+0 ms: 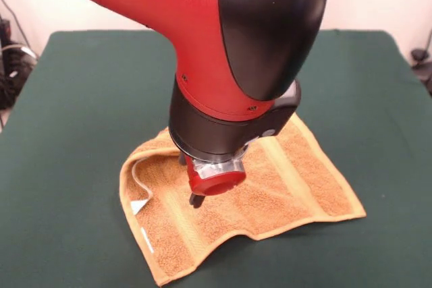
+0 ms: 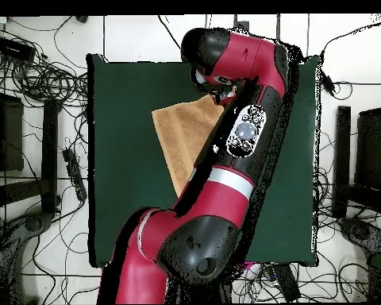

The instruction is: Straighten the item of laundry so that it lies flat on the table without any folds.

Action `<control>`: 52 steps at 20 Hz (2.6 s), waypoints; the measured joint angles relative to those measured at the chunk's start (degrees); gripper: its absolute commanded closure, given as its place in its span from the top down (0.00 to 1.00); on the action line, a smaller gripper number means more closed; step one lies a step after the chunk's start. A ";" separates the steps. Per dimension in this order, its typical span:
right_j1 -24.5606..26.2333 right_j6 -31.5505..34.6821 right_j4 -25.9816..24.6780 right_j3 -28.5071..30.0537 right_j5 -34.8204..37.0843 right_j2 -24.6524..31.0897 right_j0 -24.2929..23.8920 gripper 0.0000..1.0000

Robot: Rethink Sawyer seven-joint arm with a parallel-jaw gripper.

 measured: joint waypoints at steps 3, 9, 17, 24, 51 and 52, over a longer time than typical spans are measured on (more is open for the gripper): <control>-0.09 0.00 0.00 -0.05 0.19 0.00 -0.02 1.00; -0.36 0.00 -0.33 0.31 1.86 0.01 0.32 1.00; -0.52 0.00 -2.34 2.79 2.66 0.18 3.43 1.00; -0.36 0.00 -2.50 6.17 2.65 2.24 6.83 1.00; 0.05 0.00 -13.50 21.60 -6.31 6.28 9.50 1.00; -0.14 0.00 -13.68 21.63 -6.34 6.58 9.46 1.00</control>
